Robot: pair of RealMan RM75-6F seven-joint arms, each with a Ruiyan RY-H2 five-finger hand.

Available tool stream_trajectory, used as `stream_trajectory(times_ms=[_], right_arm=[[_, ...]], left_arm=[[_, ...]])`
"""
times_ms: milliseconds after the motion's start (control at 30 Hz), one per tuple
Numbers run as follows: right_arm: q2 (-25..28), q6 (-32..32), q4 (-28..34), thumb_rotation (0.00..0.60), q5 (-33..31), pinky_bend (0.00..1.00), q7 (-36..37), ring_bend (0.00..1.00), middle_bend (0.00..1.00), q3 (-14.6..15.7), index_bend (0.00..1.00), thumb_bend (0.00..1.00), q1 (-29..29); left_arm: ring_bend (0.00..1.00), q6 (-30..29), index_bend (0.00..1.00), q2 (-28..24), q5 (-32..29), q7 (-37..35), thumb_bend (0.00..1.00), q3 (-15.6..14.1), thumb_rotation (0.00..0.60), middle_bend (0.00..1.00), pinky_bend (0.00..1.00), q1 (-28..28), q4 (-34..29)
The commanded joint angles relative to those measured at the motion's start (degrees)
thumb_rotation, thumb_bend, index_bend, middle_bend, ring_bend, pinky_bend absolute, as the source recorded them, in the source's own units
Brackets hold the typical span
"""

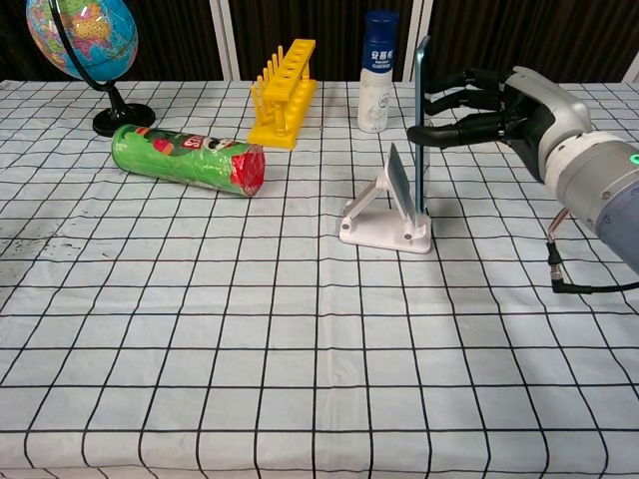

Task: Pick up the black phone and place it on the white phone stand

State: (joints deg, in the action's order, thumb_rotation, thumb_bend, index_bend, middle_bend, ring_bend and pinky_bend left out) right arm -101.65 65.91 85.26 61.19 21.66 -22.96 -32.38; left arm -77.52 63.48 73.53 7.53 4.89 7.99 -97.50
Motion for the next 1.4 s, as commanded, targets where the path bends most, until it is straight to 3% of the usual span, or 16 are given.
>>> stream_trajectory(times_ms=[33, 1400], right_arm=[[-0.7, 0.05, -0.48, 0.6, -0.31, 0.17, -0.27, 0.55, 0.74, -0.12, 0.75, 0.25, -0.08], [-5.61, 1.25, -5.74, 0.6, 3.63, 0.17, 1.45, 0.53, 0.73, 0.99, 0.75, 0.25, 1.26]], left_arm=[[0.0, 0.1, 0.0, -0.04, -0.05, -0.07, 0.0, 0.0, 0.6, 0.0, 0.0, 0.06, 0.0], [0.0, 0.21, 0.0, -0.4, -0.42, -0.97, 0.0, 0.08, 0.6, 0.0, 0.0, 0.23, 0.02]])
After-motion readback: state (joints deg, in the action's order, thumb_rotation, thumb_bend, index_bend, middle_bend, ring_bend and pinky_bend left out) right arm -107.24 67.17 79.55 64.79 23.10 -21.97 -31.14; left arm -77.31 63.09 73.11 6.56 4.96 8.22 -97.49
